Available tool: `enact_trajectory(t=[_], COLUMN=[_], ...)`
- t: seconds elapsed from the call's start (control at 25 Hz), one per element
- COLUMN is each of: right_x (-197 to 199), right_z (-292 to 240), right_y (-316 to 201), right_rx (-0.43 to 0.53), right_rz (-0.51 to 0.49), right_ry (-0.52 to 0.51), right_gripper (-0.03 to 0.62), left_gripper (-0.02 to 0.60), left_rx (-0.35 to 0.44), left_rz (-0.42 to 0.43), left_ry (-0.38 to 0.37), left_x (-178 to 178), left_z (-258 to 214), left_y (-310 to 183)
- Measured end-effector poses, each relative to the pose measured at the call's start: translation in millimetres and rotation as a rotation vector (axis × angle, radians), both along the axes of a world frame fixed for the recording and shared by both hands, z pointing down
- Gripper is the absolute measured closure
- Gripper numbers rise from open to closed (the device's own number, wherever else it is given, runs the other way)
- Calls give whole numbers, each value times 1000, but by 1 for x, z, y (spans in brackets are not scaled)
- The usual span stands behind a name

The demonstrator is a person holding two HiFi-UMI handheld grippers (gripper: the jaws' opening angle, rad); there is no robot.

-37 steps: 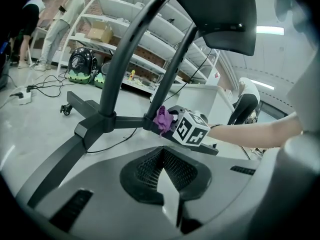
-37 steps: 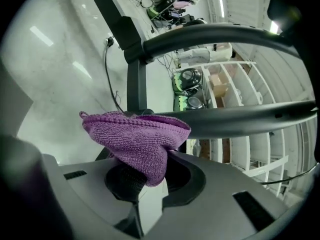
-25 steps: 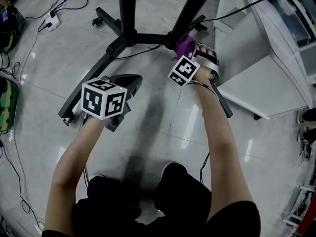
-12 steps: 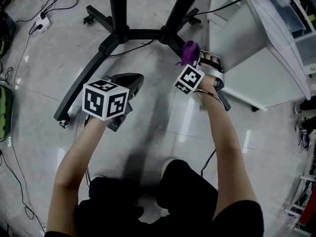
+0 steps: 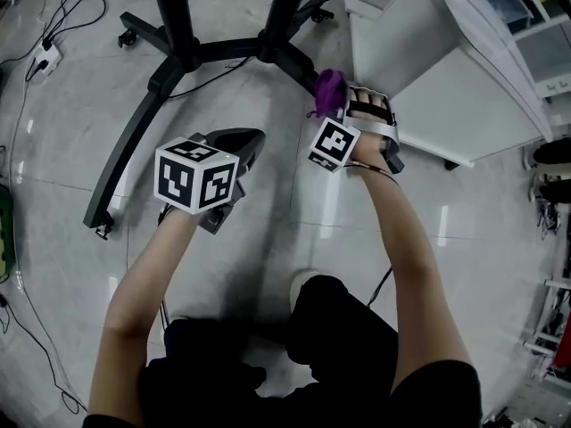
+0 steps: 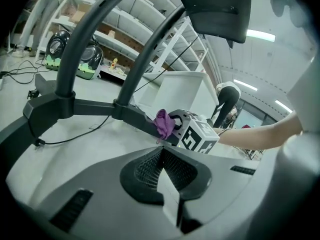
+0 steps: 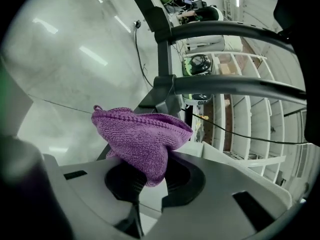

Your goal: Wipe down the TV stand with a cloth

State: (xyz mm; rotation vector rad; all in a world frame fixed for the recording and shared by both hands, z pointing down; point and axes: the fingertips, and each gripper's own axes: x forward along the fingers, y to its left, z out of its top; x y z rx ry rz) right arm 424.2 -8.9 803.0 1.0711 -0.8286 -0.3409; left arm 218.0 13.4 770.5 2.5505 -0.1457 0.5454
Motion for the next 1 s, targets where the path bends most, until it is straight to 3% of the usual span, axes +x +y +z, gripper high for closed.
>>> enact_trajectory(t=[1.0], right_x=[48], right_z=[6], right_y=[165], right_rx=[-77], right_rz=[168], right_ry=[29], right_gripper=[523], left_gripper=[575], left_rx=[-102], left_rz=[200], left_ry=[31], left_x=[60], left_z=[26], left_y=[81])
